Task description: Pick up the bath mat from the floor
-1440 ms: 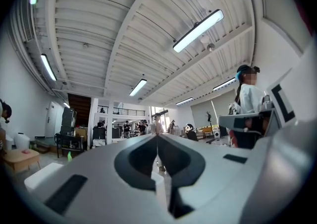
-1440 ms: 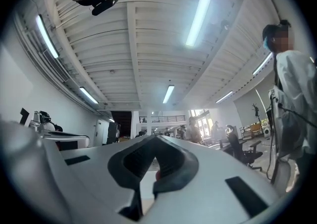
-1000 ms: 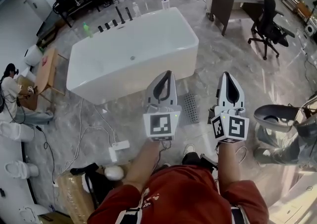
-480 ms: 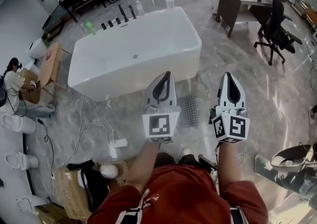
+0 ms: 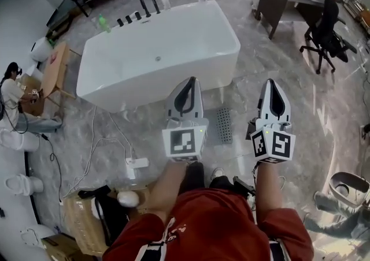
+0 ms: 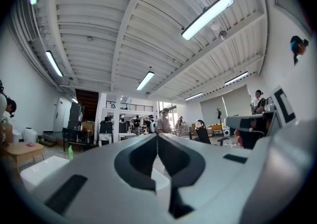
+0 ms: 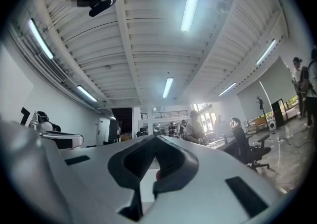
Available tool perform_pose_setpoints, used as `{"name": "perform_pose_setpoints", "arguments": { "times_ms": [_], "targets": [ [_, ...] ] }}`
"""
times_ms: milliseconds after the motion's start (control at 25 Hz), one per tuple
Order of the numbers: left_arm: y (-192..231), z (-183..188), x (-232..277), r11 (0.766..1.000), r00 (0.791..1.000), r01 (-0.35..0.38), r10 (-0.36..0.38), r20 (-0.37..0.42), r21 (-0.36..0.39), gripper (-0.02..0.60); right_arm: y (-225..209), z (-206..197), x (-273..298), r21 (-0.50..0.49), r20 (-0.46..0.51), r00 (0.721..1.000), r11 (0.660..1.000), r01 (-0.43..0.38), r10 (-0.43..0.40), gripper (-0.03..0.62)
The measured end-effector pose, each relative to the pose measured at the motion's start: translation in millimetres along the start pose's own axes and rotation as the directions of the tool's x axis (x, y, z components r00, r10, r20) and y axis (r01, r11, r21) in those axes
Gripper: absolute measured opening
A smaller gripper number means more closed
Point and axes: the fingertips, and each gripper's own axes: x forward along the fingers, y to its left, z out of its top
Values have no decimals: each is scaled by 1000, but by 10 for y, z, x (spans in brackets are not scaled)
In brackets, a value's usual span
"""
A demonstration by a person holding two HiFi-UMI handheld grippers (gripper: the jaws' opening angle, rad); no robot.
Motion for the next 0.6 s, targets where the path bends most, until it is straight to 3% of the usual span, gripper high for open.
{"name": "perform_pose_setpoints", "arguments": {
  "times_ms": [280,600],
  "targets": [
    [497,-57,312,1000,1000,7,-7,2,-1,15,291,-105,458,-25,-11,1000,1000,12,-12,11],
    [1125,-183,661,998,1000,22,-22,0,-62,15,754,-253,1088,-53,1,1000,999,-7,7,11]
  ]
}}
